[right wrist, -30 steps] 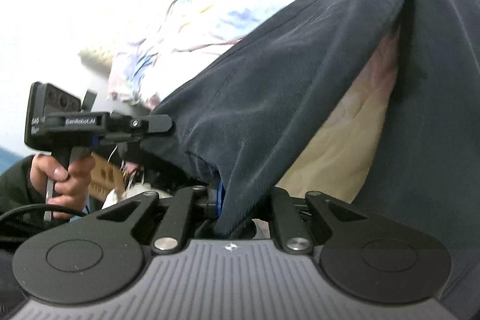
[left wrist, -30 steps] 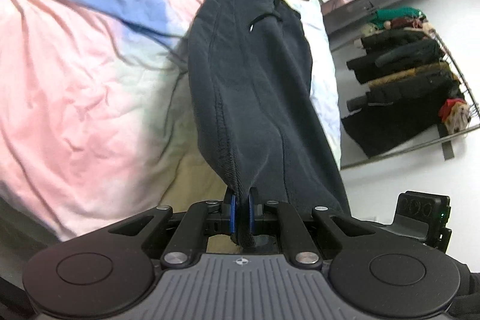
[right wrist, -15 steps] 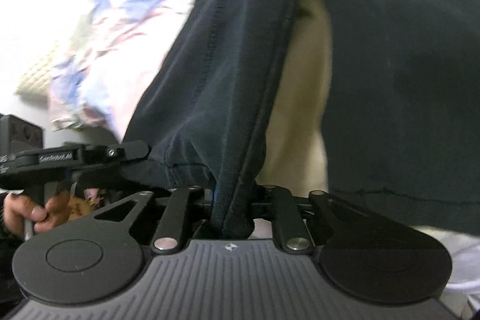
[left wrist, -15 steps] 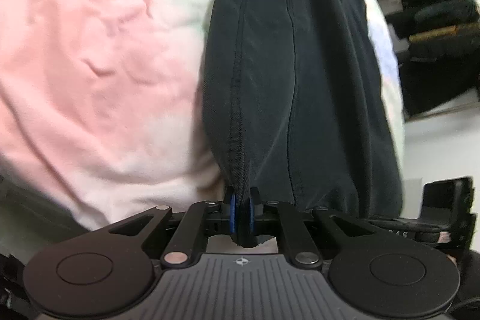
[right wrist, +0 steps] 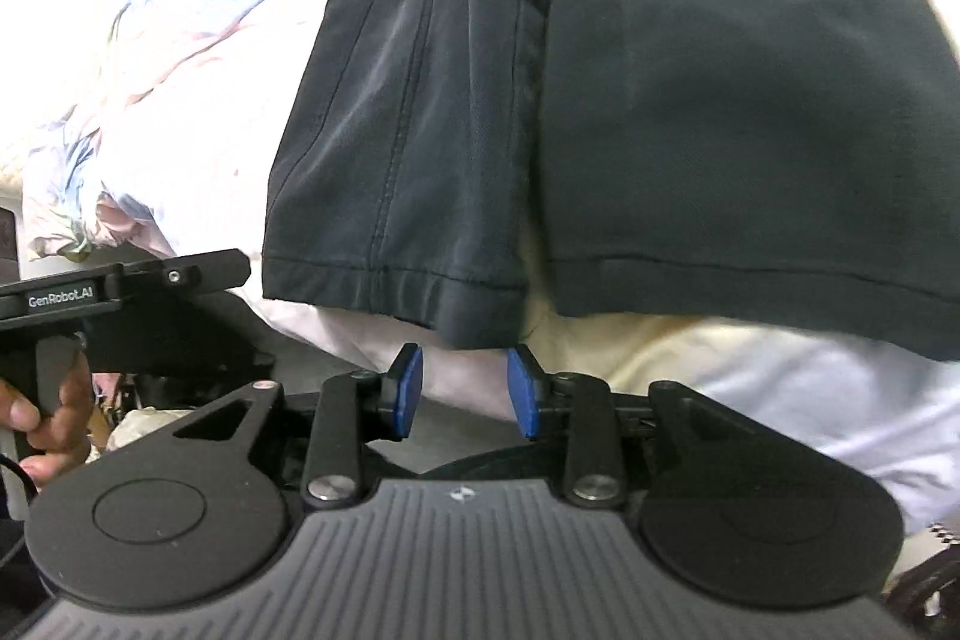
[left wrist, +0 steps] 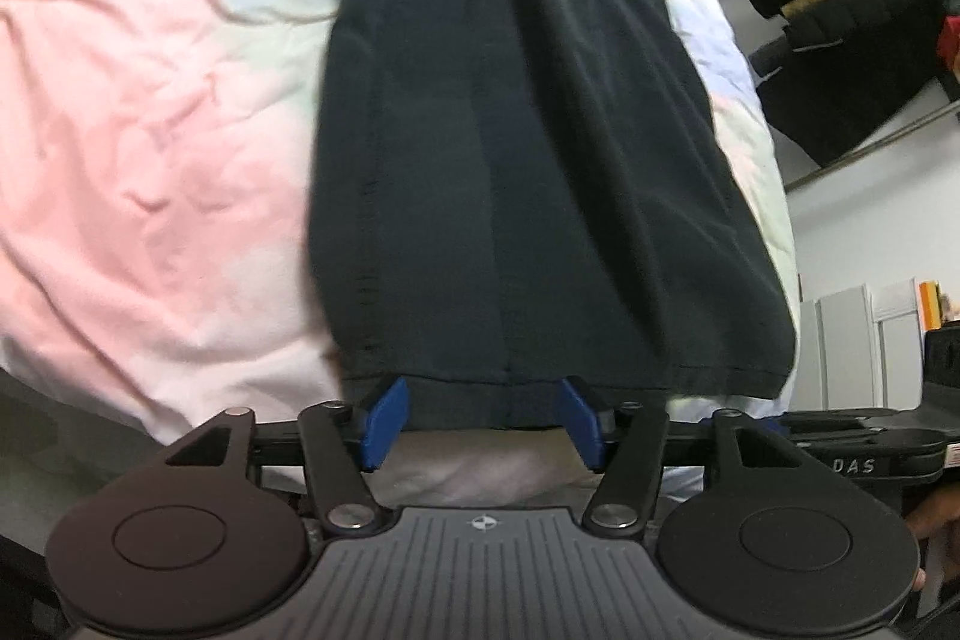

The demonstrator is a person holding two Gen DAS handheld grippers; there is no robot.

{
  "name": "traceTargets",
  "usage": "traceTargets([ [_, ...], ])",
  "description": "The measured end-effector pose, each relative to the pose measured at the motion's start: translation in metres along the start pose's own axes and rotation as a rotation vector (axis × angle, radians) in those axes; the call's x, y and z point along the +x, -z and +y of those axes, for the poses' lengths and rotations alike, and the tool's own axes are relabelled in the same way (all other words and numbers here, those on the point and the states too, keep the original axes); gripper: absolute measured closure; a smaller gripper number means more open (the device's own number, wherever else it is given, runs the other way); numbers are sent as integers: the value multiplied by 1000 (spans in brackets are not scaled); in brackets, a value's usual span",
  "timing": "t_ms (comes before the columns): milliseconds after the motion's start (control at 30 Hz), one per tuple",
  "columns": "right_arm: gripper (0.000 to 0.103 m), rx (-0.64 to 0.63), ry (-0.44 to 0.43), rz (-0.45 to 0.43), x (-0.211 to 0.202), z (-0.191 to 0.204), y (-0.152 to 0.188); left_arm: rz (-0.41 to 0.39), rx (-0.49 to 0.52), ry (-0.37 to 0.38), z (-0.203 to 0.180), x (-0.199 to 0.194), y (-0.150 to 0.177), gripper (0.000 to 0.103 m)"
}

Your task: Fold clothes

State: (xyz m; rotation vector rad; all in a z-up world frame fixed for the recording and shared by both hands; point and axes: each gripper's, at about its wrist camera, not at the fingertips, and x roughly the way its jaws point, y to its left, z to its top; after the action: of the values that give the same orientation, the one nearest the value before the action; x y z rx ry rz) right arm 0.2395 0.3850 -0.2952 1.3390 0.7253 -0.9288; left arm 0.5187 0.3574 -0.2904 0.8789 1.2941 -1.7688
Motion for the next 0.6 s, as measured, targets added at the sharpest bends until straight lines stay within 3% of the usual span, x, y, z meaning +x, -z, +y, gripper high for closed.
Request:
traceTargets([
  [267,70,-9,57,-166,-64,-14,-3,-75,32,-24,-77,-23,9,25],
  [367,70,-26,65,-218,-90,-31,-2,-117,11,-13,-110,-20,10,23],
  [600,70,-135,50,-277,-157,-93,-4,-198,-34,-79,-199,-9,20,23],
])
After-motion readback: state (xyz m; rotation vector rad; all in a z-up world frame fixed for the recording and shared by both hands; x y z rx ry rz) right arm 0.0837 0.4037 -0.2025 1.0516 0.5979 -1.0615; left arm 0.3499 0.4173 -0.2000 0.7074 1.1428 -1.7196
